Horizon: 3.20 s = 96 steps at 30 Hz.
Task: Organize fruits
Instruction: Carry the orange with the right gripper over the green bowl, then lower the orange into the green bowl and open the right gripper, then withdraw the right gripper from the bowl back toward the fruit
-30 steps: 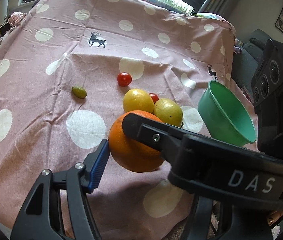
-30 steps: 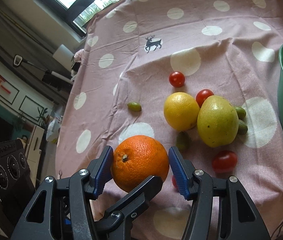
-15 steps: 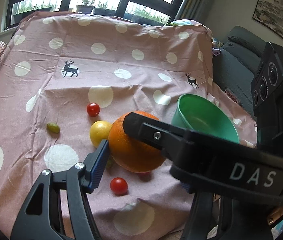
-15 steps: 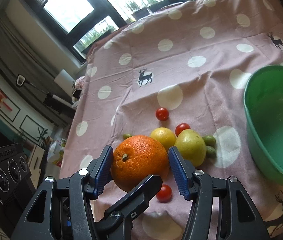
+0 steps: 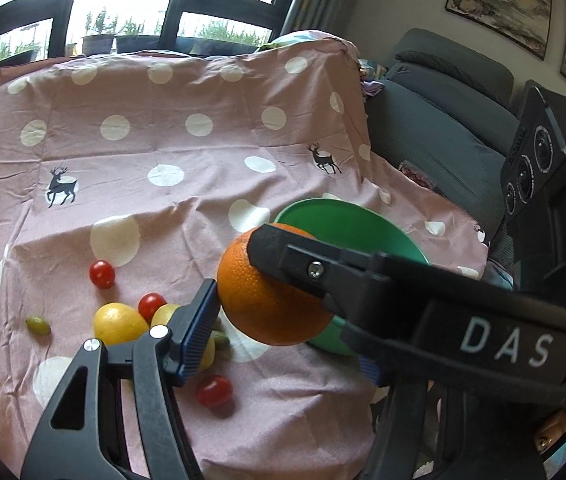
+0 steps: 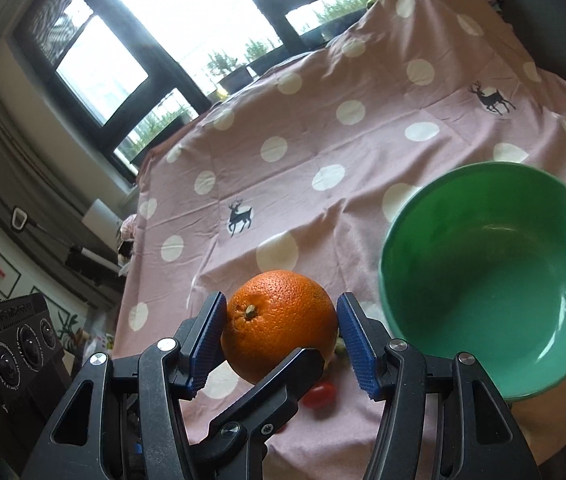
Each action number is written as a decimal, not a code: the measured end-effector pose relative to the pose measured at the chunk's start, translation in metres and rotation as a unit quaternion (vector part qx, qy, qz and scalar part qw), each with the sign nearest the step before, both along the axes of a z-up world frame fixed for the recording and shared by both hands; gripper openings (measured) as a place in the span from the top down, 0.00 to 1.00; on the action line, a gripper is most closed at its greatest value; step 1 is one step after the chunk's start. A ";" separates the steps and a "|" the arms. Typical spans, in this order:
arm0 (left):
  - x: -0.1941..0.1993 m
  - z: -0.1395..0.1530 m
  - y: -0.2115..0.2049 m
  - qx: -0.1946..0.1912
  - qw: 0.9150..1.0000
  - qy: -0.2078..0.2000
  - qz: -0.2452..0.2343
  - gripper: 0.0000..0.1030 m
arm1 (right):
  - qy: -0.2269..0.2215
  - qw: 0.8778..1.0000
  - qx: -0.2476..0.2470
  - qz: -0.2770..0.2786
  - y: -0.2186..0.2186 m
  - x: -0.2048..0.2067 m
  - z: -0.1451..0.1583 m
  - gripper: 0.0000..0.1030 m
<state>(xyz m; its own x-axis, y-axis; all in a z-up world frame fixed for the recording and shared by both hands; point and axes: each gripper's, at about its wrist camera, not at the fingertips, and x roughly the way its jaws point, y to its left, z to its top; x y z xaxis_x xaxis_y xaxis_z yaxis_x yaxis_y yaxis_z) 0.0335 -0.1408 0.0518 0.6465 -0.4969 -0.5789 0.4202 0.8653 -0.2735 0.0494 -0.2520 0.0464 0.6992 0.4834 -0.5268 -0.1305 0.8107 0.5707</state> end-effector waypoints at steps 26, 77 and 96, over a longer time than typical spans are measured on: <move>0.040 -0.033 -0.090 0.030 0.988 0.060 -0.138 0.40 | 0.066 0.989 0.032 -0.131 -0.094 0.006 -0.044 0.41; 0.002 -0.029 0.080 0.006 0.985 0.066 0.162 0.26 | 0.012 0.990 -0.056 -0.132 -0.029 -0.001 -0.014 0.40; 0.006 -0.052 0.158 0.023 0.955 0.096 0.280 0.16 | 0.011 0.991 -0.133 -0.015 0.076 0.010 -0.025 0.31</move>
<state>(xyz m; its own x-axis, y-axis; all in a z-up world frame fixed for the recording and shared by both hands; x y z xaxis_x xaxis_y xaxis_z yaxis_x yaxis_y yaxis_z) 0.0399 0.0176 -0.0006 0.6837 -0.0748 -0.7259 -0.1664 0.9526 -0.2549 0.0596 -0.1758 0.0215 0.6979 0.3037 -0.6487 -0.0929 0.9364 0.3384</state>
